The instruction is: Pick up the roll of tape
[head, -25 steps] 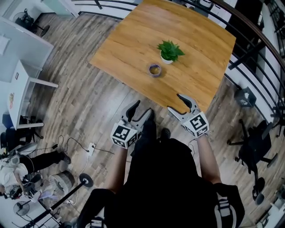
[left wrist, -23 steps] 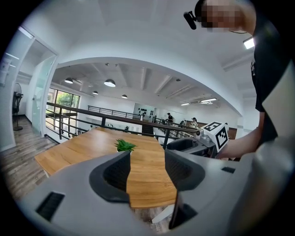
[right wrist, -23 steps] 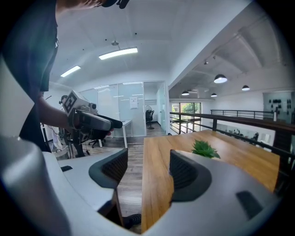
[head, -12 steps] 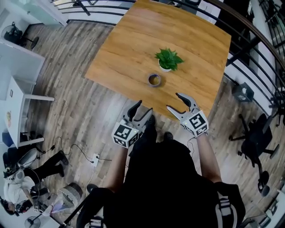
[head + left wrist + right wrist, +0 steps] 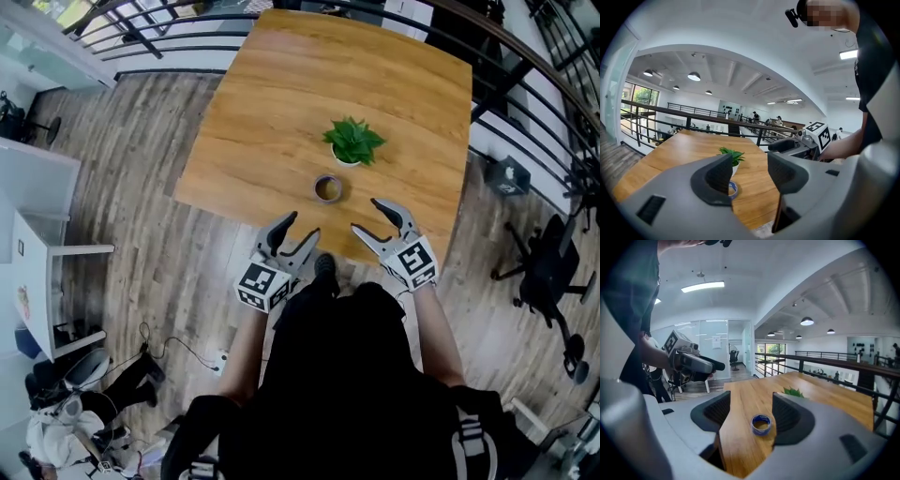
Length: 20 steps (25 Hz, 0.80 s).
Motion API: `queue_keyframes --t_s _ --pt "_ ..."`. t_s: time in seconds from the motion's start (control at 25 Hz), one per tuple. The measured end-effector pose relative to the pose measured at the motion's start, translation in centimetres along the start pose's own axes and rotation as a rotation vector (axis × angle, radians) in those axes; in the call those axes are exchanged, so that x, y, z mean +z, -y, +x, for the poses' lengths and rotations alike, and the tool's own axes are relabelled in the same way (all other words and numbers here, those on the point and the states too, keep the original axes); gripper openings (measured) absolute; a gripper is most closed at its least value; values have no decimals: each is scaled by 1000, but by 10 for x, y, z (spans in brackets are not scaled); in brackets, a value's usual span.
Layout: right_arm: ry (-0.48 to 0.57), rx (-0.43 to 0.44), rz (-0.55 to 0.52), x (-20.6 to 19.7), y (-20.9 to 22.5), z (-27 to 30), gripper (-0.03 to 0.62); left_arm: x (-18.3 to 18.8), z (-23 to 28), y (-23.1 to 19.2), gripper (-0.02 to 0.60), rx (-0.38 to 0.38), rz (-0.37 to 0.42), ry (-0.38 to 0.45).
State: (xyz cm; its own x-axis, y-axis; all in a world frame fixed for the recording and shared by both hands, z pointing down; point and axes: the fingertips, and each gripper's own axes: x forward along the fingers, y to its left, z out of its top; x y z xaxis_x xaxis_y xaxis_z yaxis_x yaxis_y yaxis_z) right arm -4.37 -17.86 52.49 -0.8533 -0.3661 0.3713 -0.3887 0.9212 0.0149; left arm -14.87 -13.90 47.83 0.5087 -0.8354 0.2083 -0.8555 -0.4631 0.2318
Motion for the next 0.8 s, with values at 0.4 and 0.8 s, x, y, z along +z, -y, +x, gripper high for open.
queue_keyframes --t_s 0.4,0.8 --pt "-12 -108 56 -6 18 8 293 0 20 -17 233 -100 35 -50" --pt "-21 -123 118 -24 30 16 293 -13 35 -12 233 -145 33 -111"
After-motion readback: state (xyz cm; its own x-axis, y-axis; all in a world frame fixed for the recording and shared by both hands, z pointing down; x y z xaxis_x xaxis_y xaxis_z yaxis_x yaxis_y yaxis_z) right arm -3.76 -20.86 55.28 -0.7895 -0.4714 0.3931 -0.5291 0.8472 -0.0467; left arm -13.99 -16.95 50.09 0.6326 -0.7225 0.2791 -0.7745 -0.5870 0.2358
